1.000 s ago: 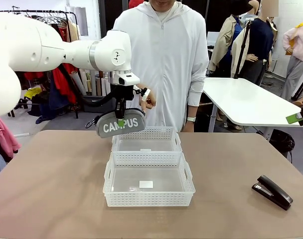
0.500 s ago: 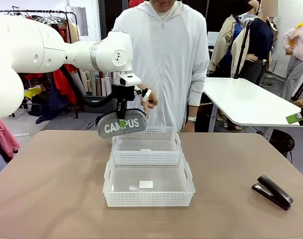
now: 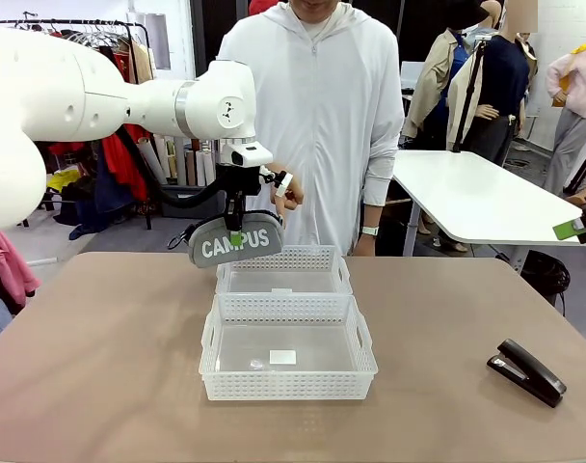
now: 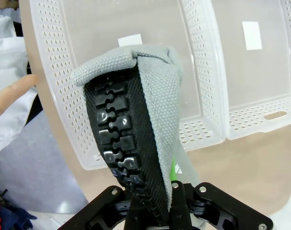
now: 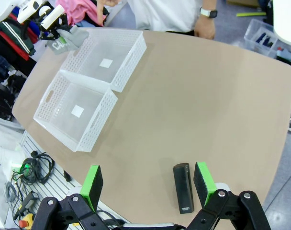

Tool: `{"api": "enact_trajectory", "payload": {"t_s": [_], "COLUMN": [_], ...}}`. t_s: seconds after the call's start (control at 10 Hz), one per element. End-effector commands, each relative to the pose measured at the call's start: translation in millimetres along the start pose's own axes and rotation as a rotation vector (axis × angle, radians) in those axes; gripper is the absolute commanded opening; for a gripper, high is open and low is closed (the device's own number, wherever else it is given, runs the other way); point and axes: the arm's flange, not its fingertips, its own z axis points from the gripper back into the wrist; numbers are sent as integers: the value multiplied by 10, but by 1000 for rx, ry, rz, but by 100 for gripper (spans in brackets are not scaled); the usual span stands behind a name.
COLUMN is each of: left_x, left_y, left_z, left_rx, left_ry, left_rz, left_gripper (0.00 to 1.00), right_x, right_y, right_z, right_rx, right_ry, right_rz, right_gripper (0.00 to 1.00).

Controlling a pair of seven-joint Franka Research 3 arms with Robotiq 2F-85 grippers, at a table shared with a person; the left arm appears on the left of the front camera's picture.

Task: Distribute items into two baskets.
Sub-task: Place the picked Pencil pouch into the Organizing basket as instructed by the person.

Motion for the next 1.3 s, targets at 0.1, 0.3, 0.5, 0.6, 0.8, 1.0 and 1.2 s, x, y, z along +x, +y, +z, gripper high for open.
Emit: {"api": "enact_trajectory", "payload": {"t_s": [0.1, 0.3, 0.5, 0.6, 0.8, 1.0, 1.2], "left_x": [-18, 0, 231, 320, 507, 651, 820], "left_y": [-17, 0, -193, -280, -404, -433, -373], "left_z": [30, 0, -3, 16, 40, -17, -112], "left_rx": [4, 0, 16, 24, 28, 51, 60], "left_ry": [1, 0, 13, 12, -23, -22, -45], "left_rz": [2, 0, -39, -45, -78, -67, -60], "left_gripper": [0, 0, 0, 0, 0, 0, 0], "right_x": [-9, -9, -9, -9, -9, -9, -9], "right_y": [-1, -1, -1, -1, -1, -1, -1], "right_z": [-6, -6, -6, -6, -6, -6, -6], "right_rx": [23, 23, 23, 23, 23, 23, 23], "right_ry": [-22, -22, -22, -22, -22, -22, -22], "right_rz": [11, 11, 11, 11, 11, 11, 11], "right_gripper": [100, 100, 100, 100, 100, 100, 100]}}
